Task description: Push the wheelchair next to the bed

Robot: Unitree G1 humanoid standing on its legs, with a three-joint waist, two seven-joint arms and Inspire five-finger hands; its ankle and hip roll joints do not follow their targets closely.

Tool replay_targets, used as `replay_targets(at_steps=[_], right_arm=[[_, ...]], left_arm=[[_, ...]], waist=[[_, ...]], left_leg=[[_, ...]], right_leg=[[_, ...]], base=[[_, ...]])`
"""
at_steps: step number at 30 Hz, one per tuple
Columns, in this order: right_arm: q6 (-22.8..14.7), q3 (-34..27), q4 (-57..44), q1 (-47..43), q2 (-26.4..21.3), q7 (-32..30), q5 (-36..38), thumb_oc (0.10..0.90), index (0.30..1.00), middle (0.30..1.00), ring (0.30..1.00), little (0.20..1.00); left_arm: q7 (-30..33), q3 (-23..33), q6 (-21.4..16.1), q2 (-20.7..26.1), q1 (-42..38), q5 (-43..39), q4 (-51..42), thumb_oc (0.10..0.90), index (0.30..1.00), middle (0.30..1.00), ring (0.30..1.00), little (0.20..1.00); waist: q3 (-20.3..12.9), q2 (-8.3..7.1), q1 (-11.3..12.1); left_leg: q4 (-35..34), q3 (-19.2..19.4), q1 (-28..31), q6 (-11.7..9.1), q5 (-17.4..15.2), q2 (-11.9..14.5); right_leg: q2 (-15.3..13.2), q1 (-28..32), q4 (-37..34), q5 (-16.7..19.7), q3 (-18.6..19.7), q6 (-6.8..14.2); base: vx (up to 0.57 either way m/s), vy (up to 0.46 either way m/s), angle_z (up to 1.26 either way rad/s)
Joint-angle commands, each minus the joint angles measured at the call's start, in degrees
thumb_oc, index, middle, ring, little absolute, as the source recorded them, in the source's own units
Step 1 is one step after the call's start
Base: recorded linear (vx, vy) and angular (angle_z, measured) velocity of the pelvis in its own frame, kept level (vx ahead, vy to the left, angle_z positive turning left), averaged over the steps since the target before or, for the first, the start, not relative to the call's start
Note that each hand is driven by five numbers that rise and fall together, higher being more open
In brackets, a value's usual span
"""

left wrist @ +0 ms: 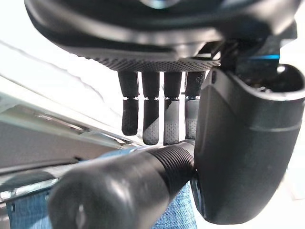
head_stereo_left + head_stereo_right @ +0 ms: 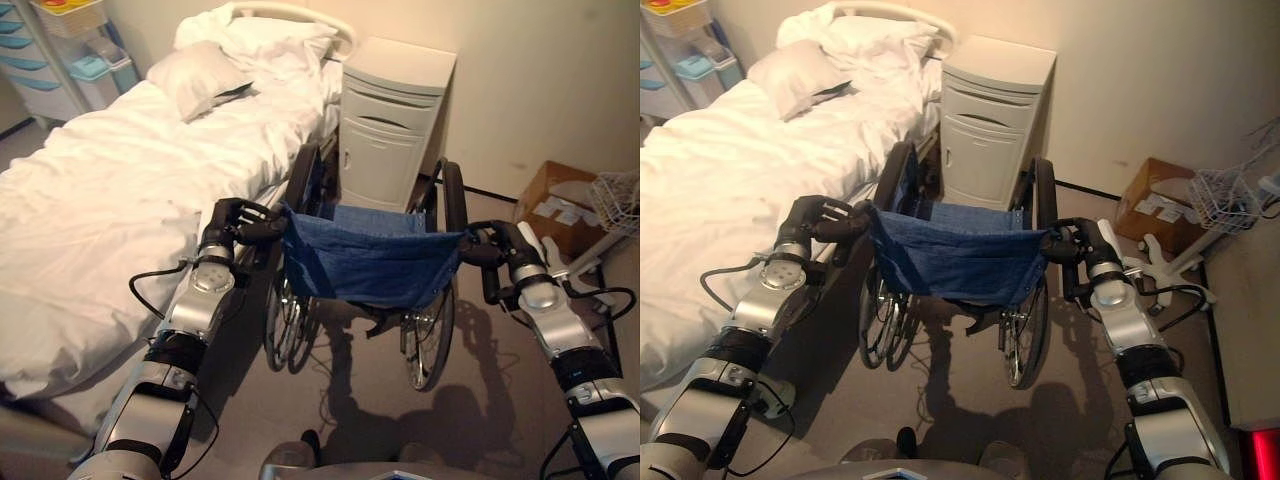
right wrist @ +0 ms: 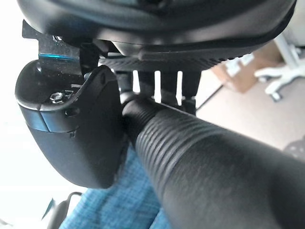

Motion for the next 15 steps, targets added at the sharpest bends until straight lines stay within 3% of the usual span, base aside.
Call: replay_targets(at_steps=[1,4,7,8,9,11,13,14,15], right_arm=[[2.9,8.3,4.6,1.8,-0.4,3.7,-1.4,0.400,0.300,0.300,0.300,0.300],[3.7,8.3,3.8,1.8,-1.0,3.2,-1.6,0.400,0.300,0.300,0.300,0.300],[4.1,7.8,4.4,1.5,-1.9,3.8,-0.8,0.400,0.300,0.300,0.300,0.300],[4.4,7.5,4.3,1.7,-2.3,4.2,-0.8,0.400,0.300,0.300,0.300,0.300],[4.5,7.4,4.0,2.1,-3.0,4.7,-1.0,0.400,0.300,0.300,0.300,0.300],[3.8,7.6,4.7,1.7,-3.8,5.5,-1.3,0.400,0.300,0.300,0.300,0.300],[3.4,8.7,6.9,-0.6,-3.0,6.0,-2.5,0.400,0.300,0.300,0.300,0.300],[3.1,9.4,7.5,-1.6,-2.2,5.5,-3.1,0.400,0.300,0.300,0.300,0.300],[2.9,9.6,7.3,-2.0,-2.0,5.1,-2.8,0.400,0.300,0.300,0.300,0.300]], left_arm=[[-1.5,-5.7,3.3,-2.5,3.9,5.5,4.7,0.400,0.300,0.300,0.300,0.300],[-1.6,-5.8,3.5,-2.5,4.1,5.9,4.2,0.400,0.300,0.300,0.300,0.300],[-1.3,-5.8,4.0,-3.1,4.3,5.9,3.6,0.400,0.300,0.300,0.300,0.300],[-1.5,-6.1,4.2,-3.3,4.6,6.0,3.3,0.400,0.300,0.300,0.300,0.300],[-1.2,-6.3,4.5,-3.2,5.2,5.5,2.3,0.400,0.300,0.300,0.300,0.300],[0.1,-6.0,3.2,-3.5,6.7,4.0,2.3,0.400,0.300,0.300,0.300,0.300],[0.4,-5.7,2.9,-4.5,6.8,4.2,3.4,0.400,0.300,0.300,0.300,0.300],[0.9,-5.6,2.5,-4.3,6.8,3.1,4.0,0.400,0.300,0.300,0.300,0.300],[1.9,-5.0,2.2,-4.7,6.9,1.6,4.5,0.400,0.300,0.300,0.300,0.300]], waist=[[3.2,-0.20,-1.3],[3.3,-0.55,-1.6],[2.9,-0.62,-1.7],[2.6,-1.44,-2.1],[2.7,-1.47,-2.1],[3.9,-1.65,-1.1],[5.2,-0.70,-0.1],[5.5,0.23,0.7],[5.7,0.27,1.1]], left_leg=[[6.1,-0.4,-2.0,-3.1,-6.6,-3.0],[7.8,0.9,-1.5,-2.6,-8.8,-3.2],[14.6,1.8,-1.9,-3.1,-13.2,-2.5],[19.7,1.9,-3.1,-4.0,-11.4,-2.2],[26.0,1.1,-5.0,-6.8,-6.4,-0.1],[37.9,0.0,-12.2,-9.7,-0.3,3.8],[31.8,-1.9,-12.9,-10.2,2.2,6.4],[22.5,-3.4,-12.5,-10.4,4.4,7.4],[19.1,-3.7,-11.6,-9.1,2.1,6.7]], right_leg=[[0.6,0.2,-8.9,15.4,0.0,0.5],[0.2,-0.7,-9.1,16.2,-1.4,0.4],[1.0,0.9,-6.8,12.5,-2.8,0.2],[1.2,1.2,-7.1,12.5,-2.7,-1.5],[2.2,3.3,-8.3,11.7,-2.9,-3.1],[2.9,7.9,-9.7,10.3,-3.5,-5.4],[3.4,10.8,-9.7,9.1,-1.8,-5.3],[3.5,11.7,-9.3,8.7,-1.0,-4.7],[2.8,12.3,-9.9,8.8,-0.7,-4.1]], base=[[0.12,-0.038,0.24],[0.15,-0.133,0.35],[0.20,-0.149,0.24],[0.15,-0.182,0.23],[0.13,-0.191,0.49],[0.21,-0.100,0.61],[0.22,0.110,-0.07],[0.22,0.216,-0.63],[0.22,0.214,-0.71]])
